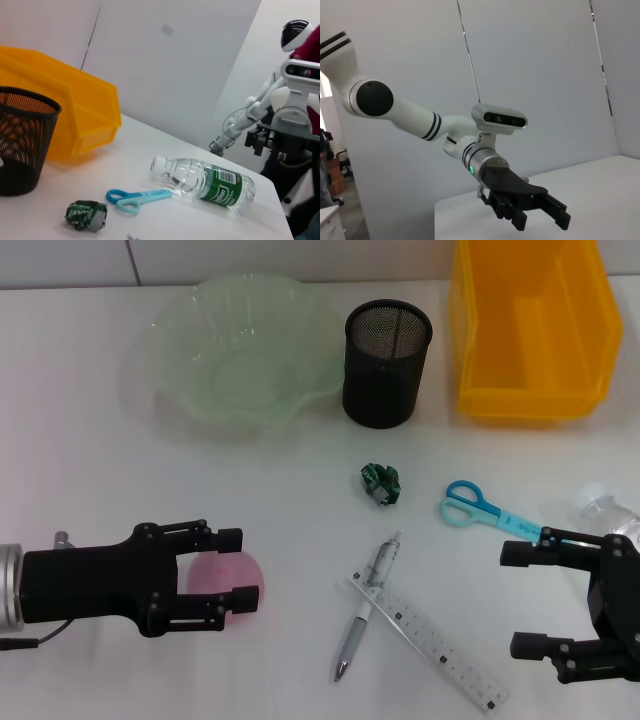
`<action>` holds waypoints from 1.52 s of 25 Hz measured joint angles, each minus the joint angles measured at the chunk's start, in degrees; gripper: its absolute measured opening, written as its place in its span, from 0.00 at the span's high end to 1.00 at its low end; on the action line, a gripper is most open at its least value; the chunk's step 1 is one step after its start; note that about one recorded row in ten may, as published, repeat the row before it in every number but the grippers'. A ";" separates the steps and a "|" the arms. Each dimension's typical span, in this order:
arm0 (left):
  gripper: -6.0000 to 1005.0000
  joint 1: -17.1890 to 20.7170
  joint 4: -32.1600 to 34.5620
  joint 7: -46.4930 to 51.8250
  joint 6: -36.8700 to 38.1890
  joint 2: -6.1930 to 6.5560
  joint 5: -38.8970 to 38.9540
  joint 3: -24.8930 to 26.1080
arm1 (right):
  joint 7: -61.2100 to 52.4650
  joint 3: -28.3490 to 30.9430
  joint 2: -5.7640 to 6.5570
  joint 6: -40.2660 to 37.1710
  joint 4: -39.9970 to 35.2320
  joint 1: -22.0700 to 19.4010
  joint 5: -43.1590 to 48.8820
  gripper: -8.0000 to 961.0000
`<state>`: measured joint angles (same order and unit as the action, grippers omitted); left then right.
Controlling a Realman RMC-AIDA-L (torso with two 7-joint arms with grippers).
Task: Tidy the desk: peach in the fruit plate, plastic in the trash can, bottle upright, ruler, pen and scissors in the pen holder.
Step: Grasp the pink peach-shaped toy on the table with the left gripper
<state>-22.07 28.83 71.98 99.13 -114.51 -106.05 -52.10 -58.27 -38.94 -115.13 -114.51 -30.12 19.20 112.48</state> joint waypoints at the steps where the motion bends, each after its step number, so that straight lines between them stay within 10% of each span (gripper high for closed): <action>1: 0.22 -0.01 0.00 0.00 0.00 -0.01 -0.23 0.07 | 0.00 0.00 -0.01 0.00 0.00 0.11 0.16 0.14; 15: 0.22 -0.31 2.00 2.59 0.01 -0.13 -1.29 0.48 | -0.17 0.00 -0.01 0.07 0.32 0.51 0.64 0.14; 20: 0.23 0.92 15.59 16.94 -0.07 -0.38 -6.15 0.41 | -0.18 0.06 -0.01 0.80 0.41 0.35 0.96 0.14; 27: 0.24 0.40 36.00 34.09 -1.00 -4.08 -22.81 -1.17 | -0.18 0.32 -0.01 2.04 0.44 -0.16 1.34 0.14; 38: 0.27 -2.19 32.41 38.02 -6.75 -4.12 -23.27 -10.36 | -0.17 0.41 -0.01 3.04 0.52 -0.54 1.34 0.14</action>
<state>-24.26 61.24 110.00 92.38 -118.63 -129.32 -62.46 -58.45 -38.53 -115.14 -111.47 -29.60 18.66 113.82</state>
